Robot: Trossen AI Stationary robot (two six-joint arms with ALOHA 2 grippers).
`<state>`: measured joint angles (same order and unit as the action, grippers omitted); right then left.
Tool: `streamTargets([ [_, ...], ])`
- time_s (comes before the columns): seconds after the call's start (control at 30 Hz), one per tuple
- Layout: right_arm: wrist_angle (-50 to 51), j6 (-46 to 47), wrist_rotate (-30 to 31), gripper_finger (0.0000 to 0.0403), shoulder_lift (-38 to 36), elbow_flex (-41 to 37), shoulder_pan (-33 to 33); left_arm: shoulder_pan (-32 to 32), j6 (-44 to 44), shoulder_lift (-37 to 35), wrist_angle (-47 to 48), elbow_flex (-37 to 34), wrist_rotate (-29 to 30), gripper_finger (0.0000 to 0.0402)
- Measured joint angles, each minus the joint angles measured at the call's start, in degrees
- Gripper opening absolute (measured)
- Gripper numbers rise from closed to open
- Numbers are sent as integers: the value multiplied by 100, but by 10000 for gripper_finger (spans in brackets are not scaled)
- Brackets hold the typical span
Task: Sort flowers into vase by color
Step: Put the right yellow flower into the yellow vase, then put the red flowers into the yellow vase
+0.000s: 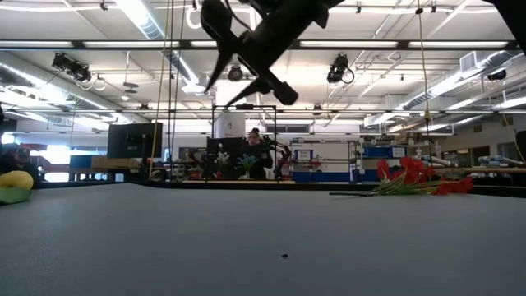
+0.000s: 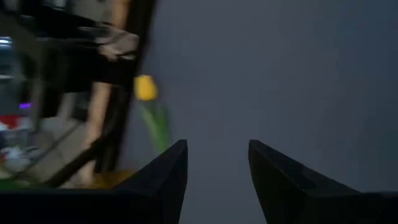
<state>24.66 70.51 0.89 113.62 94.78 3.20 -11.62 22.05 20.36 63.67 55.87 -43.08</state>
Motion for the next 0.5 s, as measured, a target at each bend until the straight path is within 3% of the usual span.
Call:
streamTargets([
  [0.3,1852,398,507,178,0,0,33,0,641,0,519,890,1940,277],
  [0.5,2779,300,58,178,0,-1,107,0,937,287,186,1028,2779,276],
])
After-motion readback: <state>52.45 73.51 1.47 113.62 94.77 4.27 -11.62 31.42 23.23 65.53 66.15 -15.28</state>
